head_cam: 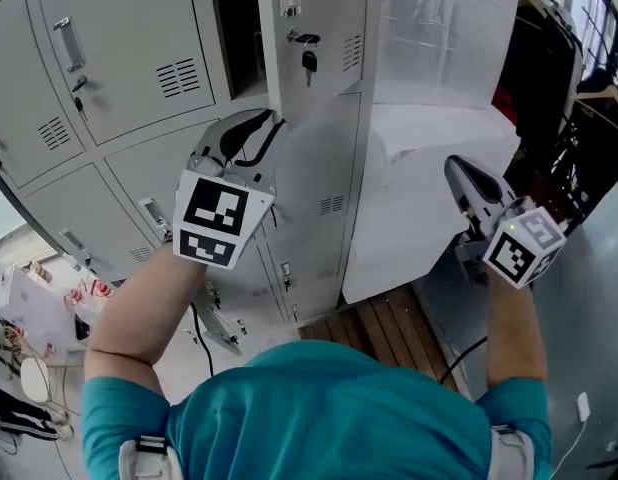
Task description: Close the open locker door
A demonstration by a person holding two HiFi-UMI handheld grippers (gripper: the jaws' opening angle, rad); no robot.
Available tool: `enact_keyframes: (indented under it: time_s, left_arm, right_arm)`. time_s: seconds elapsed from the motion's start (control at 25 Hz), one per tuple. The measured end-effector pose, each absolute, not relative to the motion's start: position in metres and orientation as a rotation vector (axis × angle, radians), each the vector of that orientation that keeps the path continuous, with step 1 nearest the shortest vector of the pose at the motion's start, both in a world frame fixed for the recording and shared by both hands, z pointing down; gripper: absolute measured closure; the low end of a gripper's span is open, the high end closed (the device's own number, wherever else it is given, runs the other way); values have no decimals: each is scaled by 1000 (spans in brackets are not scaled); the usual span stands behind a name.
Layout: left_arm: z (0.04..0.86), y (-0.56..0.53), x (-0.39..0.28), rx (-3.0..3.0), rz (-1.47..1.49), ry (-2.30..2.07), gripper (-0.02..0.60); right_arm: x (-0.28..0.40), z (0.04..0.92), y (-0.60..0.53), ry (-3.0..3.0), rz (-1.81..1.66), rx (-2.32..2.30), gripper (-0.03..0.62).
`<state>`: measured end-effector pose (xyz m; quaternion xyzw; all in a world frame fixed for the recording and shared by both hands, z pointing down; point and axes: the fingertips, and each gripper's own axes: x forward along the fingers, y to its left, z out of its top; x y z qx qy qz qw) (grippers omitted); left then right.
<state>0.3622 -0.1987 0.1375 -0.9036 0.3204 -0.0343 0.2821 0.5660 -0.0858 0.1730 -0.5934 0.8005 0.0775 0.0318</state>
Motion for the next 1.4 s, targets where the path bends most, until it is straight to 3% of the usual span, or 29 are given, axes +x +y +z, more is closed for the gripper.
enact_keyframes:
  time_s: [1.4]
  left_arm:
    - [134,-335,352,-2059,-348,1108,505]
  right_arm:
    - [555,180,-101,2451,201,-1867,595]
